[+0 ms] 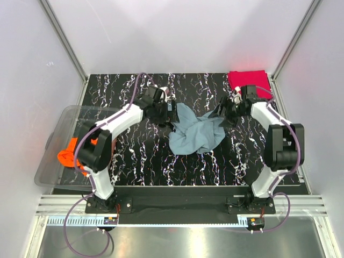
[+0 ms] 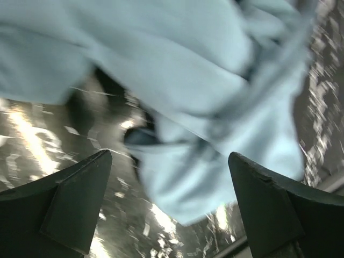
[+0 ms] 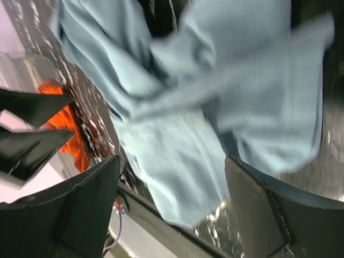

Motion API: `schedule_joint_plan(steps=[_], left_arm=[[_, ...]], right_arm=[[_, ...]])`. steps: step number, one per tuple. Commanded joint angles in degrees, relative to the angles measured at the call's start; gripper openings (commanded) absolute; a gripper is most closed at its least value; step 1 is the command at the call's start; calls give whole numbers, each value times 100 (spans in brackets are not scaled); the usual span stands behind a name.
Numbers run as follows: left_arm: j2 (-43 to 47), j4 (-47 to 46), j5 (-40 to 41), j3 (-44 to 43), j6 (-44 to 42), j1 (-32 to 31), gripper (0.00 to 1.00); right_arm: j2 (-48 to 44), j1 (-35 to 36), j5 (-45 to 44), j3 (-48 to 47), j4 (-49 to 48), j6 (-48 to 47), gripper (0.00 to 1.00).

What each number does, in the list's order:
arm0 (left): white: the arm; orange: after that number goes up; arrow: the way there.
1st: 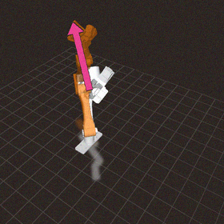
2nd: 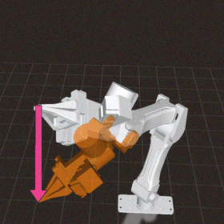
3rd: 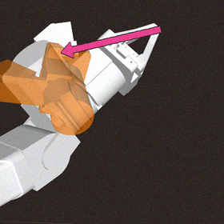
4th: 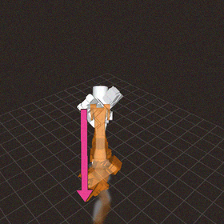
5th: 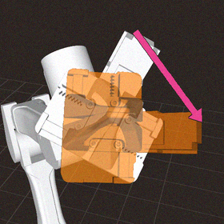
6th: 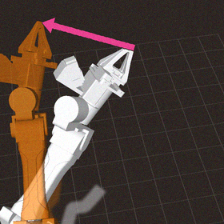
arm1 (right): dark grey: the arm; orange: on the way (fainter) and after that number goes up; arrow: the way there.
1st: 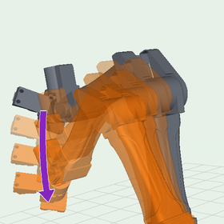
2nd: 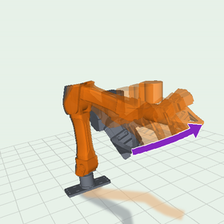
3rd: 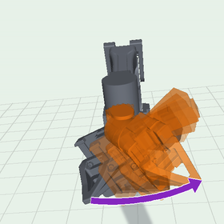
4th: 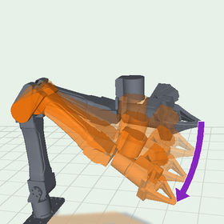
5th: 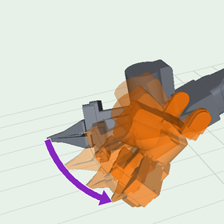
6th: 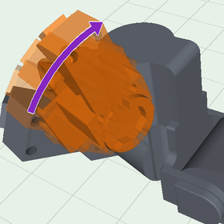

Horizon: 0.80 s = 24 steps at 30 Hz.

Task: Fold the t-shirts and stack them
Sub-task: Move the tshirt to the center of the board, then flatten the tshirt out

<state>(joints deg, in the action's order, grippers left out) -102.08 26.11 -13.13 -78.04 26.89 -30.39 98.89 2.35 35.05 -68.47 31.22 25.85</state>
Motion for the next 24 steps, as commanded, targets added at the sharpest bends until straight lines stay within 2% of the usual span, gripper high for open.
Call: schedule_joint_plan(steps=[1,5,10,13,14,15,17,18,19,20,21,23,24], left_arm=[[-468,-203,-31,-457,167,314,96],[-1050,-194,-305,-782,220,534,92],[-1621,-220,-489,-1230,290,569,90],[-1911,-396,-805,-1424,413,613,77],[-2008,-518,-875,-1451,439,622,72],[-2043,-563,-989,-1468,492,640,68],[-2070,-633,-1069,-1521,527,701,50],[-2035,-659,-1104,-1521,562,727,43],[-1983,-660,-1122,-1504,562,780,25],[-1921,-660,-1122,-1504,554,815,20],[-1721,-668,-1122,-1486,528,859,13],[-1439,-660,-1096,-1416,536,1000,0],[-1289,-660,-1052,-1398,562,1052,0]], right_arm=[[489,29,205,-597,-160,-203,86],[1000,160,292,-1053,-99,-115,80],[1211,380,21,-1116,-37,184,76],[1308,389,-138,-1099,-20,184,68],[1343,389,-147,-1151,41,132,60],[1387,380,-147,-1186,50,123,58],[1466,389,-200,-1274,138,79,47],[1475,398,-313,-1327,191,52,32],[1484,389,-384,-1379,270,43,26],[1458,380,-454,-1528,453,35,18],[1423,389,-629,-1599,559,26,3],[1221,389,-858,-1862,927,-18,0],[1124,389,-1085,-1942,1043,-18,0]])
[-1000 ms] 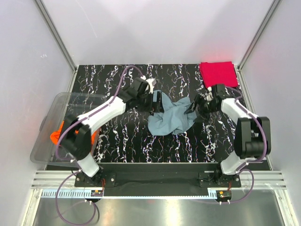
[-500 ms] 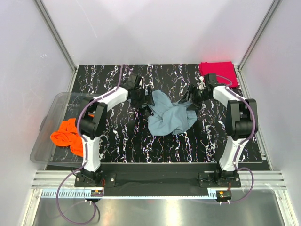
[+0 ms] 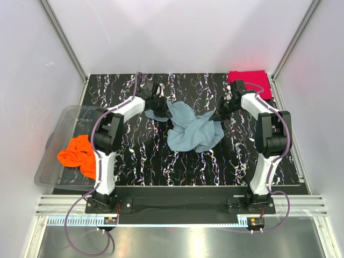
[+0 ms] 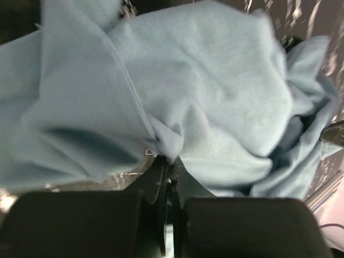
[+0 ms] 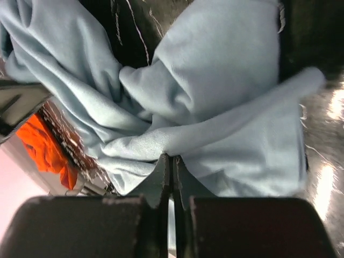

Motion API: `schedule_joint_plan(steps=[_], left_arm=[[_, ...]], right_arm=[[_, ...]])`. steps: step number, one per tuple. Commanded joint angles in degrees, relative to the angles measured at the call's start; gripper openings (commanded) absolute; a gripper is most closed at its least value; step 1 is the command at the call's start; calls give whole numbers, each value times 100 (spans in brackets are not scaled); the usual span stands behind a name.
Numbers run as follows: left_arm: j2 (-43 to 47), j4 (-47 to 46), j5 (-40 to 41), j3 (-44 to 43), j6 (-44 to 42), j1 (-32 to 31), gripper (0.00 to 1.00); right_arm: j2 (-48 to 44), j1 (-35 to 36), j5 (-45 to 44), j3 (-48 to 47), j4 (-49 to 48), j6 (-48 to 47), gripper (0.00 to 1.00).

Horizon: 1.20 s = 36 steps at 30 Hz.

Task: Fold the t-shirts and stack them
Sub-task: Flatten the tshirt out

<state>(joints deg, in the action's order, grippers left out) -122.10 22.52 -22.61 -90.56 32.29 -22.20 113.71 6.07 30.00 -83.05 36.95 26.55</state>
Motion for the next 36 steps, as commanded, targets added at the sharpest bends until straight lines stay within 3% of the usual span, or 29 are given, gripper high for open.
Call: schedule_joint_plan(steps=[1,6,12,18,19,25,31,36], left_arm=[[1045,-301,-77,-146,23,329,0],[2153,-64,230,-417,-205,619,0],[3683,50,345,-716,-636,752,0],[5307,-11,125,-752,-970,734,0],[5494,-20,125,-735,-997,743,0],[6926,137,810,-690,-1190,743,0],[6797,1060,1522,-1498,-1796,752,0],[6244,1070,1594,-1780,-1981,752,0]], right_arm=[[-602,17,-696,-554,558,-97,0],[-1508,17,-1837,-1055,1489,-150,0],[-2914,17,-2384,-942,2299,-290,0],[-4926,17,-2244,-178,2326,-413,0],[-5599,9,-2296,-90,2247,-439,0],[-7492,62,-3226,-140,2097,-177,0],[-7399,70,-3730,-1476,2765,-80,0],[-7443,62,-3632,-1364,3142,210,0]])
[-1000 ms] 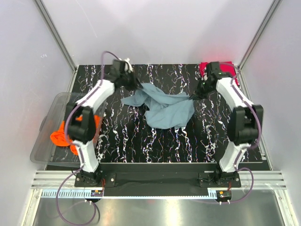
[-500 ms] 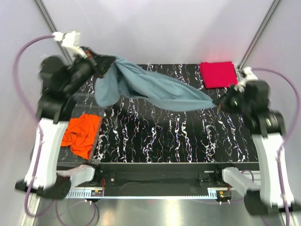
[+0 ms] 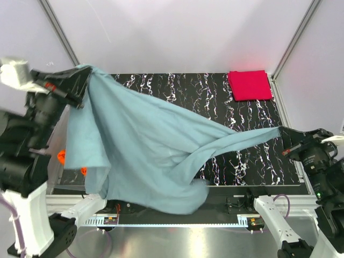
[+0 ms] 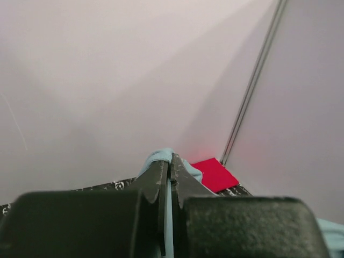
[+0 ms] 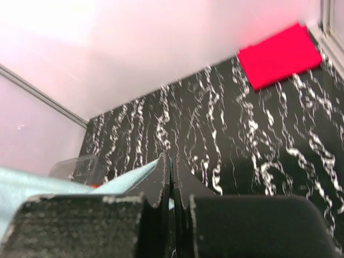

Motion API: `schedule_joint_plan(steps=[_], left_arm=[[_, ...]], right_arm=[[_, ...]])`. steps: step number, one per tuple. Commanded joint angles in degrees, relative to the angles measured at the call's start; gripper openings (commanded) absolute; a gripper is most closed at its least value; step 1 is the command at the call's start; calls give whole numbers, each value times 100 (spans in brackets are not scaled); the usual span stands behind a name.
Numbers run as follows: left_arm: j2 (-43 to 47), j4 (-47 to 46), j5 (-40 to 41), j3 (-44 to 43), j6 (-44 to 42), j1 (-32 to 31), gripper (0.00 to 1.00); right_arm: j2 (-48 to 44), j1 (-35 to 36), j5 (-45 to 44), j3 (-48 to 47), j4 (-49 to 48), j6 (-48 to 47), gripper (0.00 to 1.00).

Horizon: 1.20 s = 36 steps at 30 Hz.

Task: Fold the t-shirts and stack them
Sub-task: Flatten the tshirt out

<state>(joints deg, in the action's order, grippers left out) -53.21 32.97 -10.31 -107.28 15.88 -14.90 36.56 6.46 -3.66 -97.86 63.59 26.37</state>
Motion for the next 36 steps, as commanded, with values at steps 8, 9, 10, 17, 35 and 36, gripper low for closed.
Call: schedule_joint_plan(steps=[8,9,10,17,35,36], left_arm=[[-2218,-789,-111,356,-550,13,0],[-2429,-966,-399,427,-559,13,0],[-3031,-1090,-498,445,-568,13,3],[-5734,-854,-316,-792,-822,-294,59],[-2915,-124,-217,4187,537,-1647,75],[-2836,-211,-217,4450,739,-1709,75]], right_arm=[[940,22,-434,1190,558,720,0],[1272,22,-556,1278,584,746,0],[1458,22,-661,1392,671,773,0],[2646,22,-884,1841,1226,685,0],[3332,-4,209,3563,119,448,4],[3323,-4,121,3712,118,500,2]])
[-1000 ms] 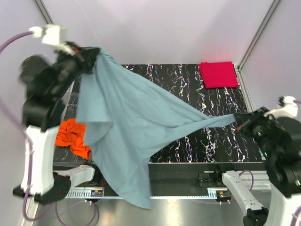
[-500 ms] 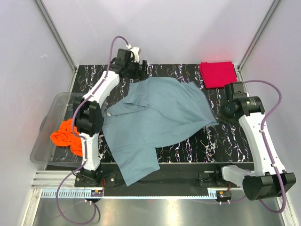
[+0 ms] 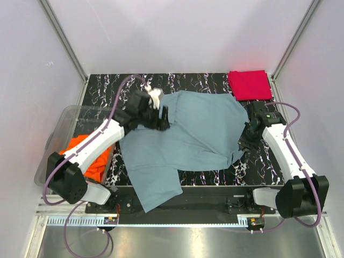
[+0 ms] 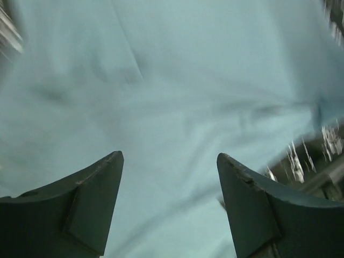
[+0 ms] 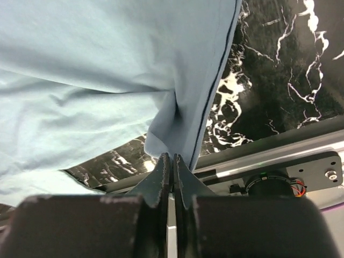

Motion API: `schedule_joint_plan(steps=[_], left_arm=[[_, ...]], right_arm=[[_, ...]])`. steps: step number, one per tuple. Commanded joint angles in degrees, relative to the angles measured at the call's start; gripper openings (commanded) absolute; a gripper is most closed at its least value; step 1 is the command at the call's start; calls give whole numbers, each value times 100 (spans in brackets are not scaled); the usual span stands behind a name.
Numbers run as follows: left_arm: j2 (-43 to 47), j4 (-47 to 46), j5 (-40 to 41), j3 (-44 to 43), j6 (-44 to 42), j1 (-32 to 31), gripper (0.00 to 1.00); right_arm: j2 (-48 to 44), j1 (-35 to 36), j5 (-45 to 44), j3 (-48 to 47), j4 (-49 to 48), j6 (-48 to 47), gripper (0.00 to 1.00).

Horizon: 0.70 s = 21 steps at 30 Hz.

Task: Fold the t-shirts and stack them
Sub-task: Flatten the tshirt out

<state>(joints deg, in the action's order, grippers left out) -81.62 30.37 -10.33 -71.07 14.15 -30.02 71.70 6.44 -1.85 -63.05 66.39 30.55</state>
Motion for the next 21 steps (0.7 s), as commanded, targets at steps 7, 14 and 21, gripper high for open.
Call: schedule_joint_plan(steps=[7,14,21], left_arm=[[-555,-233,109,1456,1740,-338,80],[-2110,-286,162,858,1802,-171,82],[-2990,-312,93,322,1582,-22,83]], right_arm=[[-209,-362,-931,346,-214,146,0],[47,-389,43,-112,-232,-32,48],[-596,-609,-69,345,-82,1109,88]])
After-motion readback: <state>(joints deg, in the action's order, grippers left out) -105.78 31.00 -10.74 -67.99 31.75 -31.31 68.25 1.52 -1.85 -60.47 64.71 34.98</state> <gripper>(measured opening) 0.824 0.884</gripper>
